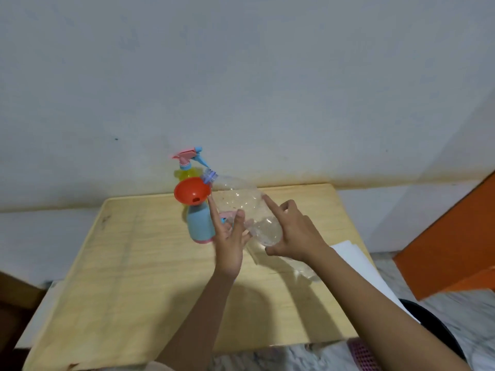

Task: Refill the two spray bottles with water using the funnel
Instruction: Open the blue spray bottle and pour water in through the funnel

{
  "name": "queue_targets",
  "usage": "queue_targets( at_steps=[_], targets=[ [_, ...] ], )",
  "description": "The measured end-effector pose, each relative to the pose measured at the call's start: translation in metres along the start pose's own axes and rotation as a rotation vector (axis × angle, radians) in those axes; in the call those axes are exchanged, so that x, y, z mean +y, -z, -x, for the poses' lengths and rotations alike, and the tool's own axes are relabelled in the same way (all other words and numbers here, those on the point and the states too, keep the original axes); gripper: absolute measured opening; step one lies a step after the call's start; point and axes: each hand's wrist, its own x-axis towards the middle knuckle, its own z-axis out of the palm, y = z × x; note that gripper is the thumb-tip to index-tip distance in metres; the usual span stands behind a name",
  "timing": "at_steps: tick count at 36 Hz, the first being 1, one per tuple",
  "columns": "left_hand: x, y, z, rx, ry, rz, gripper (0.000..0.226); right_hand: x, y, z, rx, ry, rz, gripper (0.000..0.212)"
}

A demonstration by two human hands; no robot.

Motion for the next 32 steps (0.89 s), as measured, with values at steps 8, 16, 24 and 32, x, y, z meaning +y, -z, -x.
queue_targets(
  at_steps=[8, 16, 24, 32],
  targets=[
    [0.000, -0.004, 0.009, 0.065, 0.070, 0.071, 0.077, -0.009, 0.016, 0.001, -0.053, -0.015, 0.168, 0.118],
    [0.007, -0.017, 0.007, 0.115, 0.109, 0.185, 0.061, -0.019, 0.035, -0.002, -0.059, -0.047, 0.294, 0.115],
    [0.008, -0.021, 0.001, 0.115, 0.134, 0.238, 0.062, -0.027, 0.049, -0.008, -0.080, -0.048, 0.395, 0.114],
    [0.006, -0.022, 0.001, 0.102, 0.125, 0.227, 0.056, -0.031, 0.055, -0.012, -0.107, -0.032, 0.429, 0.115]
  ],
)
